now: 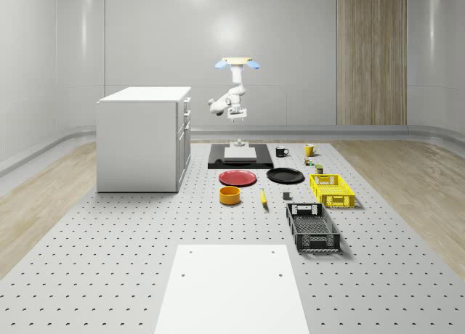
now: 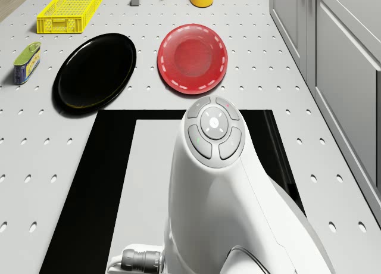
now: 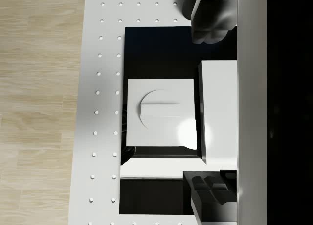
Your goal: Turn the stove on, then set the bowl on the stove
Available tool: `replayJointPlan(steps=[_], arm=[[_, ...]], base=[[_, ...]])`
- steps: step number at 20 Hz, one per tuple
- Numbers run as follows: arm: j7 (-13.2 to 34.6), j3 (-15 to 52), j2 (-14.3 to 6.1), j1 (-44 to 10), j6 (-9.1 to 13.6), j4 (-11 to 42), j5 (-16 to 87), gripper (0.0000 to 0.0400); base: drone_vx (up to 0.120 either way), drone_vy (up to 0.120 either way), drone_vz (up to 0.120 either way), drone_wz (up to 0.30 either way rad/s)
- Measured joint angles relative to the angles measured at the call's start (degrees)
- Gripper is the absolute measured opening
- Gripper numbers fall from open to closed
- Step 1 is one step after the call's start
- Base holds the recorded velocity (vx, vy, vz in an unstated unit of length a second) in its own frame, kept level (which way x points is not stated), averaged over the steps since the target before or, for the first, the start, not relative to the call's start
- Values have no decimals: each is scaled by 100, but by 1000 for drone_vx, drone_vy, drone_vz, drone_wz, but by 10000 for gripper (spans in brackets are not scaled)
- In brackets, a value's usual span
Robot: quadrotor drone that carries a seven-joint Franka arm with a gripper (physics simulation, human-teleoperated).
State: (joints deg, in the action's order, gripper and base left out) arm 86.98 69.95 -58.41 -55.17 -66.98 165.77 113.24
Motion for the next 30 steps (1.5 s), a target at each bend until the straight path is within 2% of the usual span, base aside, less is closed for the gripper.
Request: replayJointPlan(steps=[7, 21, 30], arm=[[250, 190, -269, -352, -12, 15, 27, 400], [463, 378, -712, -605, -331, -9, -164, 400], [431, -79, -1111, -592, -858, -110, 193, 400]], base=[[11, 0, -120, 0], [11, 34, -120, 0], [0, 0, -18, 0]])
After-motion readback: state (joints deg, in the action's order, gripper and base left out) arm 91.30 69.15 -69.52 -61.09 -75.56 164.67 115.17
